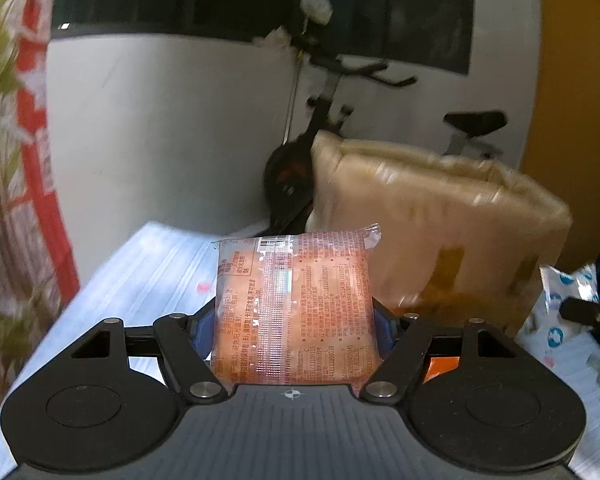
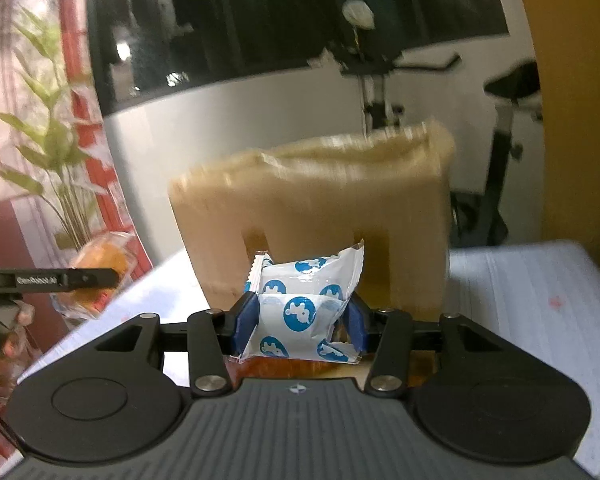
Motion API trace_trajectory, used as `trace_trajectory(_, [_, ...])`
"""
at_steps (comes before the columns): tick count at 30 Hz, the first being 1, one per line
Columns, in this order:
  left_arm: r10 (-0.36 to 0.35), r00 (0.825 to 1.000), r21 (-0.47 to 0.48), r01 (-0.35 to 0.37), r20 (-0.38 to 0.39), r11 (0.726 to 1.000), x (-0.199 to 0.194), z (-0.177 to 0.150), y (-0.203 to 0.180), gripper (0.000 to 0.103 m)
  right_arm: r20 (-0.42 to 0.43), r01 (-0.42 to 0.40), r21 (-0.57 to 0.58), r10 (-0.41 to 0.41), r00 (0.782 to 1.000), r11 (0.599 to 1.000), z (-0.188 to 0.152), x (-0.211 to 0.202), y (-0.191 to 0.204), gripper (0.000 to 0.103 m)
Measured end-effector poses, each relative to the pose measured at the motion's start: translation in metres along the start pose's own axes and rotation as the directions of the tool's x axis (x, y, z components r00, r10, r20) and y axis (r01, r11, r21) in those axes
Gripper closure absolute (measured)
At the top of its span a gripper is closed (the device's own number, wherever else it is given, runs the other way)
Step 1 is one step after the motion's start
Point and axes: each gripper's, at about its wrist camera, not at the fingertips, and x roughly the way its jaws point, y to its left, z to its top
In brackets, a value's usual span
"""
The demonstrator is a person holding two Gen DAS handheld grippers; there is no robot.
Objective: Organize snacks
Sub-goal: 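Lift both packets and carry them over the paper-lined box, then open both grippers to release the packets into the box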
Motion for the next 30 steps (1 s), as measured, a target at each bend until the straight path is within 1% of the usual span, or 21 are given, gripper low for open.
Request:
trace_trajectory(5, [-0.052,0.995,0.030,0.050,0.083,0.998,0.002,0.042,-0.014,0.028,0.078,-0.020,-0.051,0.024,0.997,0.998,0.050,0.004,-0.001,0.054])
trace_trajectory(9, [-0.085,0.987,0.058,0.078,0.133,0.995,0.014,0.078,-0.030,0.028,0.130,0.011,-0.114,0.003,0.992,0.993,0.082,0.021,-0.003,0.054])
trace_trajectory(13, [-0.101,0.982,0.082,0.089,0.159,0.993,0.030,0.106,-0.049,0.028,0.136,0.047,-0.122,-0.030,0.990,0.991,0.101,0.045,-0.012,0.054])
trace_trajectory(17, [-0.112,0.981,0.091,0.098,0.161,0.991,0.056,0.128,-0.067,0.028,0.129,0.076,-0.100,-0.063,0.990,0.992,0.113,0.067,-0.022,0.054])
trace_trajectory(20, [-0.110,0.983,0.108,0.094,0.148,0.990,0.078,0.136,-0.077,0.028,0.108,0.100,-0.090,-0.090,0.990,0.991,0.116,0.083,-0.030,0.054])
trace_trajectory(24, [-0.089,0.990,0.117,0.076,0.109,0.990,0.104,0.141,-0.087,0.028,0.064,0.125,-0.080,-0.120,0.991,0.989,0.114,0.104,-0.037,0.054])
trace_trajectory(26, [-0.079,0.992,0.126,0.066,0.102,0.990,0.110,0.140,-0.090,0.028,0.043,0.136,-0.089,-0.133,0.990,0.987,0.111,0.111,-0.039,0.054])
trace_trajectory(30, [-0.083,0.993,0.146,0.070,0.087,0.987,0.123,0.141,-0.098,0.028,0.001,0.156,-0.098,-0.157,0.988,0.983,0.103,0.120,-0.041,0.054])
